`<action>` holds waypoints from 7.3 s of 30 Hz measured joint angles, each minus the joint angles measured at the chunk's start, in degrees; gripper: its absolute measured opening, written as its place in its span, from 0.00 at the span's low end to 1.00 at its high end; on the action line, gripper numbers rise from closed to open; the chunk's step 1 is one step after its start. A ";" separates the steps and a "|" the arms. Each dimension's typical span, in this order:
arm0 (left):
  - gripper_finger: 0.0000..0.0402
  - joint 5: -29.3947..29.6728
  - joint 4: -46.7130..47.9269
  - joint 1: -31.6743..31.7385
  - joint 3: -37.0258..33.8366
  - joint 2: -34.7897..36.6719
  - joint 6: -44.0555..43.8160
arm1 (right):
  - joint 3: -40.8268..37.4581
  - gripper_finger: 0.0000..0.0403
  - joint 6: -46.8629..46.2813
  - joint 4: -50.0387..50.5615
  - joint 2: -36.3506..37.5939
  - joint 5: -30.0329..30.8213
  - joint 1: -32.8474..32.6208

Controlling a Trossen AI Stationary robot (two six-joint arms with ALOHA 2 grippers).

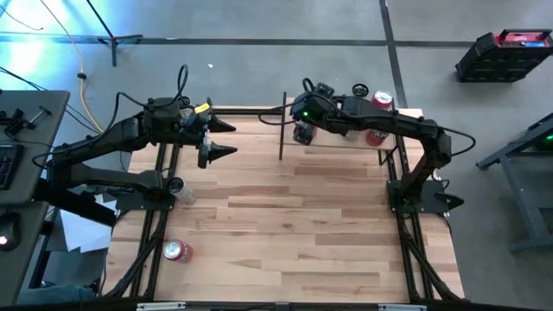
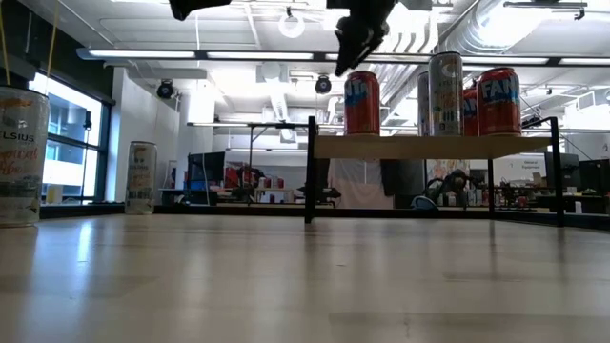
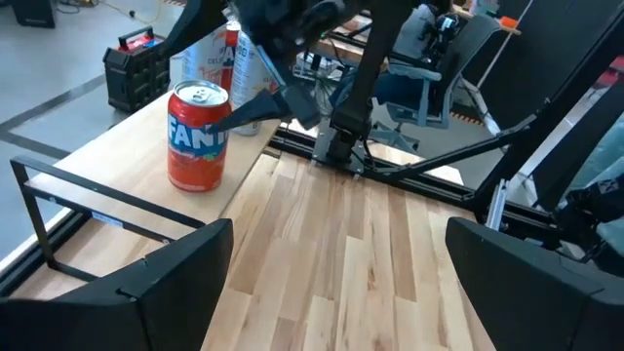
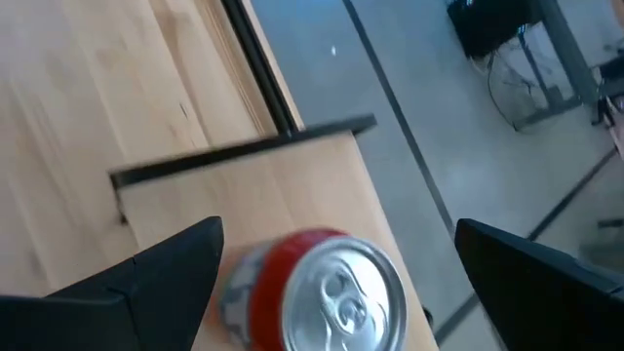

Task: Place canned beverage on shelf
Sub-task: Put the orange soda can on the shelf

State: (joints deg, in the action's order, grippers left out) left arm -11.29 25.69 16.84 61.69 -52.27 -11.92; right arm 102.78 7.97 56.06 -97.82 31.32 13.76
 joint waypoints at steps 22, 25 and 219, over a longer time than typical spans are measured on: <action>0.91 0.00 0.83 0.00 0.00 0.00 0.04 | 0.00 0.98 -4.90 11.06 -0.28 8.04 1.27; 0.91 0.00 1.33 0.00 0.00 0.00 0.04 | 0.00 0.98 -5.14 11.97 -0.28 8.39 1.27; 0.91 2.89 -3.96 -1.57 0.04 0.09 -3.85 | -0.44 0.98 10.39 4.50 4.35 -3.23 20.23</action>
State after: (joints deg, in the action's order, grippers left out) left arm -8.40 21.74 15.27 61.73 -52.18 -15.77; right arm 102.35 18.36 60.56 -93.47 28.09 33.98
